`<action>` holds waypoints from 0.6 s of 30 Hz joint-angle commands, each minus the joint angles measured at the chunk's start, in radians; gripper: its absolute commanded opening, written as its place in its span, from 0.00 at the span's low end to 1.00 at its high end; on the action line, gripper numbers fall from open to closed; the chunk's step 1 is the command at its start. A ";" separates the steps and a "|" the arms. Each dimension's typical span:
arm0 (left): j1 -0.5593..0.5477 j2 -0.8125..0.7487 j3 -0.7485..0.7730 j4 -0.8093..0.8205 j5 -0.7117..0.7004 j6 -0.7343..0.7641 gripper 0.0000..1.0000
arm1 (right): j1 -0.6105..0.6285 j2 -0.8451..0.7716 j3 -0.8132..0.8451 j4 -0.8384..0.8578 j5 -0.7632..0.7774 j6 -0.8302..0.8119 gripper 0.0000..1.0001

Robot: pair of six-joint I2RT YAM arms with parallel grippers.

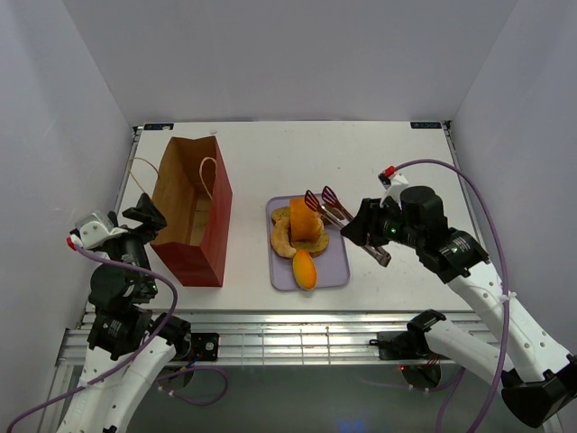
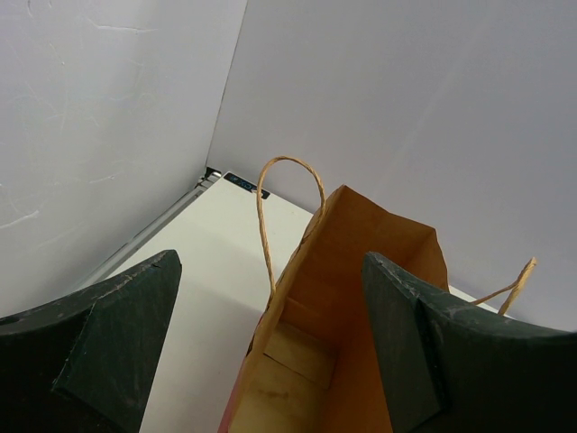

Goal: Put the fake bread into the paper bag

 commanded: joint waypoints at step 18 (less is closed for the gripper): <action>-0.009 -0.002 0.004 -0.008 0.019 0.000 0.92 | -0.058 -0.031 -0.138 0.102 0.010 0.084 0.64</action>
